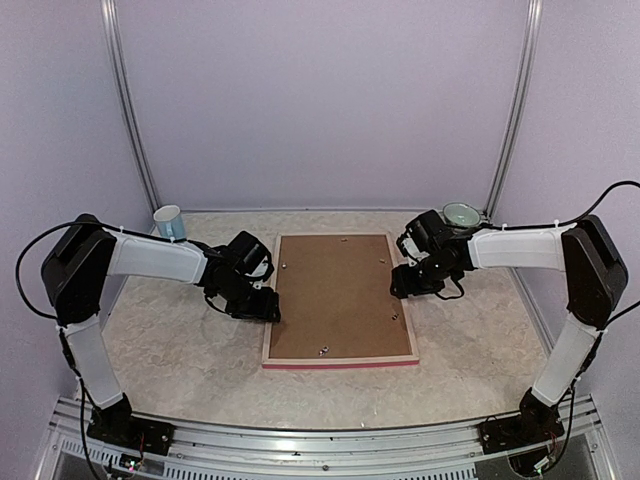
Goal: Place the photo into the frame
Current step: Press the fastener onto the backboard.
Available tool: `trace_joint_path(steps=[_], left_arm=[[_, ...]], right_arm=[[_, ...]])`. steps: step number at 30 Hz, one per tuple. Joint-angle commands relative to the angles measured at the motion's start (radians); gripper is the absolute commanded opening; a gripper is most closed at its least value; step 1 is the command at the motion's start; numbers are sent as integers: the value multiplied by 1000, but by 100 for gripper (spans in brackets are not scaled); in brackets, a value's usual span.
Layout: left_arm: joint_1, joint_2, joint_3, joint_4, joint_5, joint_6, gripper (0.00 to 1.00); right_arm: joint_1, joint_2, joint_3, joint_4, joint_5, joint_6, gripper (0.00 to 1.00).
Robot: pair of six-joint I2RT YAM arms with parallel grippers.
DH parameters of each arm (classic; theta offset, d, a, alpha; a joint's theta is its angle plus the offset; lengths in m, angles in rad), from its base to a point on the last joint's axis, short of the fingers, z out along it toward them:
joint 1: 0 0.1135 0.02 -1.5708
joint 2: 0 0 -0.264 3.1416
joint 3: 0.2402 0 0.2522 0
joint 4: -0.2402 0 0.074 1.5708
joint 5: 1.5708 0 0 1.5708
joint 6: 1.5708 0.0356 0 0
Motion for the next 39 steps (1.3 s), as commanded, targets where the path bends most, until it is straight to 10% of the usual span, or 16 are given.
trace_joint_path(steps=[1, 39], left_arm=[[1, 4, 7, -40, 18, -3, 60], [-19, -37, 24, -10, 29, -15, 65]], right_arm=[[9, -20, 16, -10, 14, -4, 60], [9, -20, 3, 12, -10, 11, 60]])
